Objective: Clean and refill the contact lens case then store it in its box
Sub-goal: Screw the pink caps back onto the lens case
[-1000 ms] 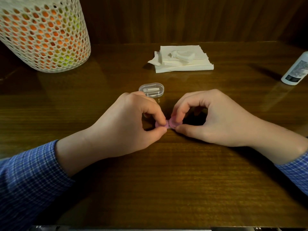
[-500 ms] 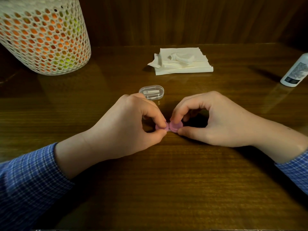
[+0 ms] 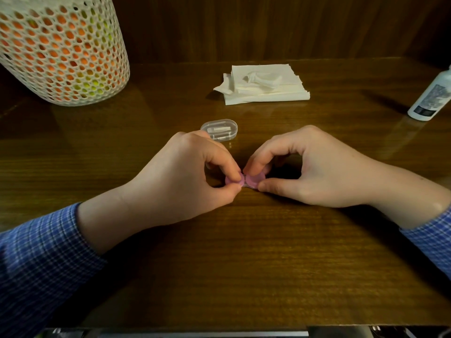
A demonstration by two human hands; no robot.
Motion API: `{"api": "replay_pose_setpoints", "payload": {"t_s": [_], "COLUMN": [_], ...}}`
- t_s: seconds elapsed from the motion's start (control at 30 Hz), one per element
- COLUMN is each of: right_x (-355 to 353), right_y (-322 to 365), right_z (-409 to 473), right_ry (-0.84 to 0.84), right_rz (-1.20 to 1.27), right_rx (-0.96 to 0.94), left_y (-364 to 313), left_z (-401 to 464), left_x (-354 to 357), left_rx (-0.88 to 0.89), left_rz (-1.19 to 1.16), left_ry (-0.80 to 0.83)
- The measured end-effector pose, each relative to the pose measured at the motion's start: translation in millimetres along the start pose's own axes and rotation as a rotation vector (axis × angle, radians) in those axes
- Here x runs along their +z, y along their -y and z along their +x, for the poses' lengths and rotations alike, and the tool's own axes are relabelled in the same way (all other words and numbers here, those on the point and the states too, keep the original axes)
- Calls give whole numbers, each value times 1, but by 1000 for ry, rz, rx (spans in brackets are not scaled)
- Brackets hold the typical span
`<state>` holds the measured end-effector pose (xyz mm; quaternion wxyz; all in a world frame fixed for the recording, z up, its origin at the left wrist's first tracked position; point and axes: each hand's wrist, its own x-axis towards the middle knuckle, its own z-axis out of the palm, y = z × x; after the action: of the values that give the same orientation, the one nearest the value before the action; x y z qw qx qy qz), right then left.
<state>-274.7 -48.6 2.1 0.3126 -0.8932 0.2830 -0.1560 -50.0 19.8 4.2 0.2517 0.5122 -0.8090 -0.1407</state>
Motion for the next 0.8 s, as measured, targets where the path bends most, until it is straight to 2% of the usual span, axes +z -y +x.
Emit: {"api": "replay_pose_setpoints", "payload": {"t_s": [0.13,0.33,0.47,0.57,0.8], "right_x": [-2,10,9,7,11], "right_y": [-1,5,4,4,6], "right_z": [0,2,1,0,2], "right_ry": [15,-91,-36,7,-77], "right_rz": [-4,-118,-214,-203,-204], "right_rx": [16,-24,-12,9,49], "left_y": [1,2,2,2,2], "left_z": [0,-1,0,0,0], "left_x": [0,1,1,1,1], "left_rx": [1,-2,-1,3,11], "left_rz": [-2,-9,-12,-10,-9], "left_ry": [-7,-15,-6,-1,-10]}}
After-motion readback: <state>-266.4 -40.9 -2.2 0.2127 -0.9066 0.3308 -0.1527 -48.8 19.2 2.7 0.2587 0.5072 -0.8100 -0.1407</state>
